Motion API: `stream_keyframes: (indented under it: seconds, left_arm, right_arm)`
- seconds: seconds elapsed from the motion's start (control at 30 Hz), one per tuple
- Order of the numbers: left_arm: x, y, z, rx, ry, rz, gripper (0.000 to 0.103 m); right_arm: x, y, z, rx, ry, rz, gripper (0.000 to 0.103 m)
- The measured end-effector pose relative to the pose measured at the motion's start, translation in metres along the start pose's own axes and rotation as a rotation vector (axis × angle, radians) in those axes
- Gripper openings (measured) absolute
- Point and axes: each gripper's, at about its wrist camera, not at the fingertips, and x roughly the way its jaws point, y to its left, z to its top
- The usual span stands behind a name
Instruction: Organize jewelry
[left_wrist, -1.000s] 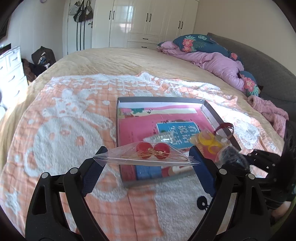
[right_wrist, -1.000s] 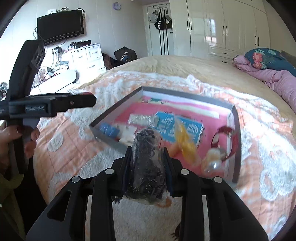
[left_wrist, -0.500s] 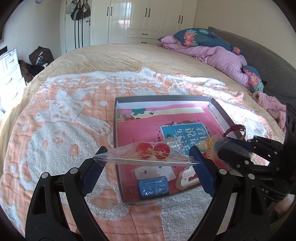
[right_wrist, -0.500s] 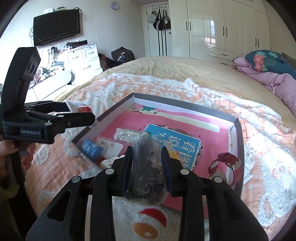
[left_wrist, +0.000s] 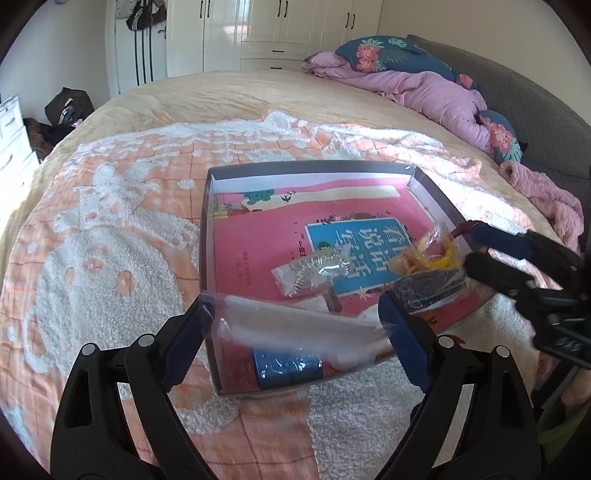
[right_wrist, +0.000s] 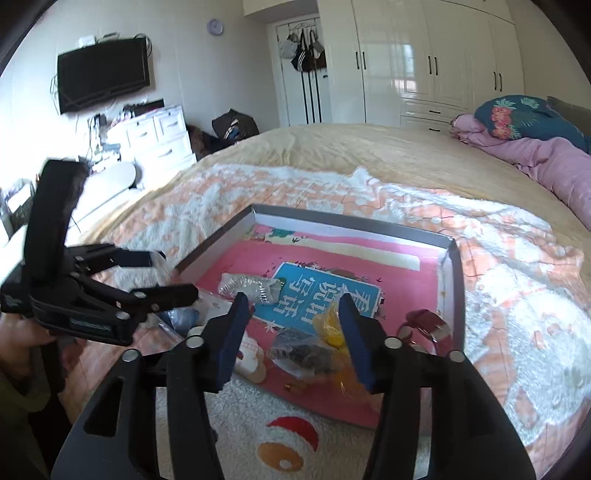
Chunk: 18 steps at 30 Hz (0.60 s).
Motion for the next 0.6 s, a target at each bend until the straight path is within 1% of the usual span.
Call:
stream_keyframes:
  seconds: [0.07, 0.13, 0.2, 0.27, 0.33, 0.4, 0.47, 0.53, 0.6]
  left_arm:
    - [-0.002, -0.001, -0.001, 0.003, -0.002, 0.006, 0.085]
    - [-0.006, -0.002, -0.001, 0.0, -0.008, 0.006, 0.086]
    - [-0.013, -0.004, -0.001, -0.002, -0.019, 0.005, 0.087]
    - [-0.024, -0.006, -0.002, -0.002, -0.037, 0.008, 0.09]
    - [-0.037, -0.009, -0.004, -0.004, -0.056, 0.008, 0.093]
    - [-0.05, -0.012, -0.006, -0.004, -0.073, 0.01, 0.093]
    - [-0.061, -0.015, -0.01, -0.003, -0.089, 0.015, 0.093]
    - [-0.073, -0.018, -0.015, -0.006, -0.103, 0.024, 0.093]
    - [-0.084, -0.02, -0.023, -0.011, -0.11, 0.027, 0.093]
  right_arm:
    - [-0.011, 0.0, 0.0, 0.005, -0.015, -0.008, 0.059]
    - [-0.022, 0.001, 0.0, 0.011, -0.032, -0.008, 0.062]
    - [-0.036, 0.003, -0.001, 0.016, -0.053, -0.01, 0.069]
    - [-0.05, 0.004, -0.002, 0.021, -0.078, -0.016, 0.078]
    - [-0.063, 0.008, -0.003, 0.023, -0.096, -0.016, 0.082]
    - [-0.075, 0.012, -0.006, 0.022, -0.113, -0.018, 0.087]
    - [-0.088, 0.017, -0.008, 0.025, -0.135, -0.023, 0.095]
    - [-0.1, 0.02, -0.011, 0.031, -0.15, -0.026, 0.098]
    - [-0.109, 0.024, -0.016, 0.033, -0.15, -0.03, 0.098]
